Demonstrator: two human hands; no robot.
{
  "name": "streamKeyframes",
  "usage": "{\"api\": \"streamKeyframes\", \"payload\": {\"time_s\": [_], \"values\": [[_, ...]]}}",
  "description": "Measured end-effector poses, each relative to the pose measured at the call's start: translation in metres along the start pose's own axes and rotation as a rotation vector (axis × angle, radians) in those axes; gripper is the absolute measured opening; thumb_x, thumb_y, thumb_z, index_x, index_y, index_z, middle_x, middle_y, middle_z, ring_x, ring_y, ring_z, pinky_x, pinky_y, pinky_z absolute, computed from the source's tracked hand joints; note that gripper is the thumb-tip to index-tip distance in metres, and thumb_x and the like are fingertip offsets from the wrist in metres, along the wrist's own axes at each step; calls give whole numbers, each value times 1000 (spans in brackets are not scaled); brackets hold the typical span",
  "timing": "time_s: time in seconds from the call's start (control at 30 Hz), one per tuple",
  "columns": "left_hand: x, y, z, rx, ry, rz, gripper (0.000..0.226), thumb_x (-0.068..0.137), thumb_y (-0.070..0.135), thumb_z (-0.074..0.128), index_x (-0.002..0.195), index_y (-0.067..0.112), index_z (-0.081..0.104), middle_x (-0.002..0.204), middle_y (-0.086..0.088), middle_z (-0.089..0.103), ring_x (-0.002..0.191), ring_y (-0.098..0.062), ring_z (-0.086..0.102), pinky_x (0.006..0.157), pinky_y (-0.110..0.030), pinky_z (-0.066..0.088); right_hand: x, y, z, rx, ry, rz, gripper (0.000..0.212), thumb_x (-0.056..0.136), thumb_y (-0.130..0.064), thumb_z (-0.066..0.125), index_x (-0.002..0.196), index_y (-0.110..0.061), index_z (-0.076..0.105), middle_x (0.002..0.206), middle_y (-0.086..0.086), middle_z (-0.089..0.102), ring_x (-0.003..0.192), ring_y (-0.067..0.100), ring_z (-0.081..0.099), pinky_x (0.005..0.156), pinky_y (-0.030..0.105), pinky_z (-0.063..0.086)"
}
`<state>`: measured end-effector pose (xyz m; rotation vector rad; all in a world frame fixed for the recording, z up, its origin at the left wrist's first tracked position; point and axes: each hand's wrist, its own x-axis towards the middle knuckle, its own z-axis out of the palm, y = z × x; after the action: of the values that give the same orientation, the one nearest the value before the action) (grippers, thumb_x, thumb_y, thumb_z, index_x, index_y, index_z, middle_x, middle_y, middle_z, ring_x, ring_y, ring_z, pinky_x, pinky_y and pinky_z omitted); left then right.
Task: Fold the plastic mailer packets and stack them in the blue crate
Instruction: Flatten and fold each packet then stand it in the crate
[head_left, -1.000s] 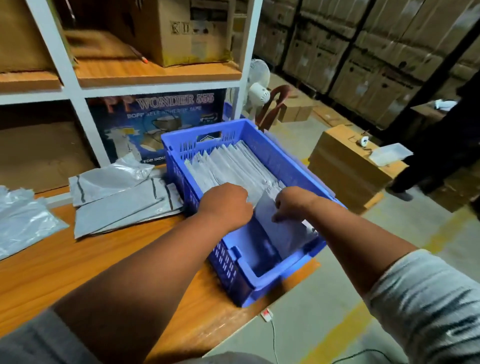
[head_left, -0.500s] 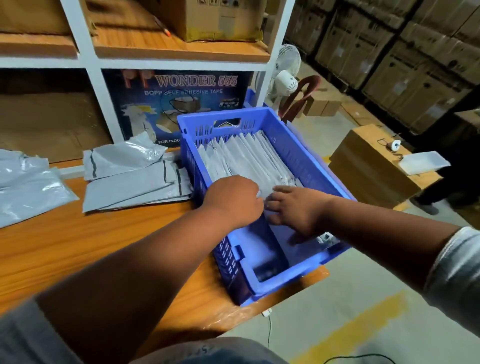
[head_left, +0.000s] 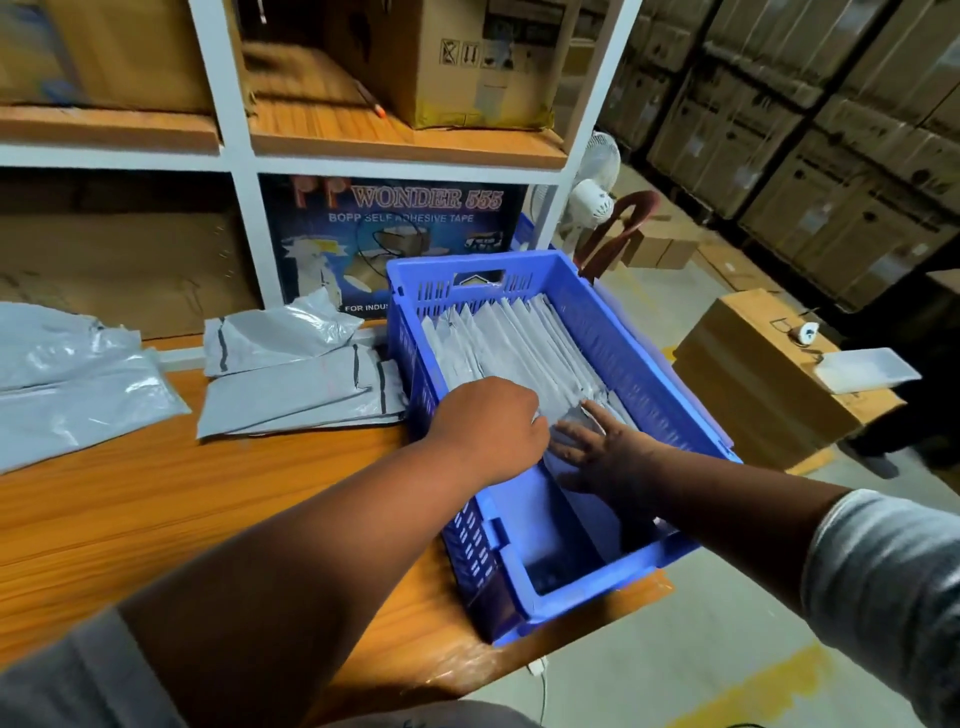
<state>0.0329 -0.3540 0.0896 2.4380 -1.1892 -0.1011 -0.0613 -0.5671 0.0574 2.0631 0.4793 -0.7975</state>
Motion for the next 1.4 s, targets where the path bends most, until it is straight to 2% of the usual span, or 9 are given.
{"api": "streamKeyframes", "payload": {"time_s": [0.1, 0.2, 0.33, 0.6, 0.87, 1.0, 1.1, 1.23, 1.4], "values": [[-6, -8, -7, -15, 64, 13, 34, 105, 41, 49, 77, 21, 49, 76, 3, 52, 75, -27, 53, 75, -41, 45, -15, 19, -33, 237, 106, -17, 95, 79, -88, 45, 156, -32, 45, 168, 11, 36, 153, 39, 34, 124, 62, 23], [-17, -28, -24, 53, 111, 28, 34, 98, 45, 44, 100, 19, 64, 92, 0, 64, 92, -31, 61, 94, -47, 47, -22, 39, -69, 368, 427, -12, 50, 94, -60, 56, 127, -23, 65, 123, 3, 66, 111, 33, 62, 90, 44, 52], [-35, -61, -63, 69, 163, -9, 40, 95, 48, 43, 107, 23, 71, 104, 1, 67, 102, -28, 62, 95, -44, 49, -25, 59, -129, 327, 787, 25, 32, 102, -45, 46, 102, -21, 68, 96, 1, 64, 88, 31, 61, 70, 42, 52], [-108, -165, -122, 62, 212, -254, 20, 98, 42, 59, 97, 27, 73, 101, 5, 70, 95, -20, 63, 83, -40, 55, 26, 39, -265, 251, 1131, -51, 19, 103, -33, 55, 92, -21, 65, 100, 2, 60, 92, 28, 50, 68, 41, 40], [-217, -283, -125, 81, 159, -580, 19, 94, 37, 63, 84, 21, 64, 92, -4, 67, 91, -28, 62, 73, -37, 46, 141, -69, -380, 443, 1078, -230, 11, 97, -42, 67, 98, -32, 69, 106, -4, 63, 98, 22, 57, 79, 42, 52], [-269, -354, -121, 61, 199, -681, 35, 90, 39, 65, 69, 24, 43, 78, 4, 54, 84, -27, 60, 66, -36, 37, 194, -117, -423, 609, 1028, -230, 35, 103, -51, 54, 85, -24, 67, 93, -1, 60, 84, 24, 57, 71, 43, 51], [-300, -402, -115, 64, 262, -735, 31, 88, 36, 69, 70, 25, 46, 80, 2, 52, 82, -27, 59, 62, -36, 34, 224, -143, -446, 802, 927, -156, 29, 100, -50, 53, 102, -26, 69, 108, 1, 61, 95, 25, 61, 80, 43, 54], [-320, -448, -104, -113, 385, -857, 32, 86, 30, 81, 112, 19, 66, 108, 2, 60, 99, -22, 58, 79, -36, 50, 261, -161, -469, 1275, 725, 114, 63, 95, -47, 69, 151, -26, 50, 155, 8, 46, 140, 30, 48, 117, 44, 43], [-304, -464, -111, -710, 562, -1110, 66, 89, 25, 84, 146, 14, 53, 110, 6, 62, 90, -18, 63, 82, -36, 56, 287, -152, -486, 1953, 609, 383, 77, 92, -36, 79, 156, -16, 42, 149, 9, 57, 131, 33, 58, 112, 48, 49]]}}
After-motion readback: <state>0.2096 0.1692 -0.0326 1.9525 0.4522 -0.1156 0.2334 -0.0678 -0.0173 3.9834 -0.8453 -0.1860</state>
